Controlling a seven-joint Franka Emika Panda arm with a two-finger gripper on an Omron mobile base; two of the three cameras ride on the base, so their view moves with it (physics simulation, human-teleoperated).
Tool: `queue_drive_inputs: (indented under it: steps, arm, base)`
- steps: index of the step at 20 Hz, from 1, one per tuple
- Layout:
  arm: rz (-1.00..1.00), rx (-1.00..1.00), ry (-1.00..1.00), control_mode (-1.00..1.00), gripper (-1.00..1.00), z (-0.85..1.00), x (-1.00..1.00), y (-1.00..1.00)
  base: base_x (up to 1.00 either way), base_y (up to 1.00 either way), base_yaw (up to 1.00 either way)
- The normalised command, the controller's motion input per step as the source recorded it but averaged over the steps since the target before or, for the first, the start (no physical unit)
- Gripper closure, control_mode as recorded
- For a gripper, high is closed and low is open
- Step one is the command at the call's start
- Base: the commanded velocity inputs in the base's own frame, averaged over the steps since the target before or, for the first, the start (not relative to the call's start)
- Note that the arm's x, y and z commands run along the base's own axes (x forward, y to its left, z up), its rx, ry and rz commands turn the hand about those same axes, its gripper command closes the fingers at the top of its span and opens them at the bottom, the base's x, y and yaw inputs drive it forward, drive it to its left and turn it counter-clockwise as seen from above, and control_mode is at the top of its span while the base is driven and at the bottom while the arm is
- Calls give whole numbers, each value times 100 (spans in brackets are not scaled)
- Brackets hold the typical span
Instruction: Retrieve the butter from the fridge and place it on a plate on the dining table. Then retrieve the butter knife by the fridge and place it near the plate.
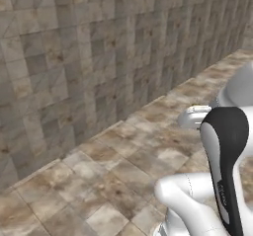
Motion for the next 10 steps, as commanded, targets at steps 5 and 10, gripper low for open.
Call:
queue_drive_inputs:
  steps: [5, 10]
  arm:
    - [0, 0, 0, 100, 100, 0, 0, 0]
    - [0, 0, 0, 100, 100, 0, 0, 0]
  base:
    - [100, 0, -51]
    - [100, 0, -56]
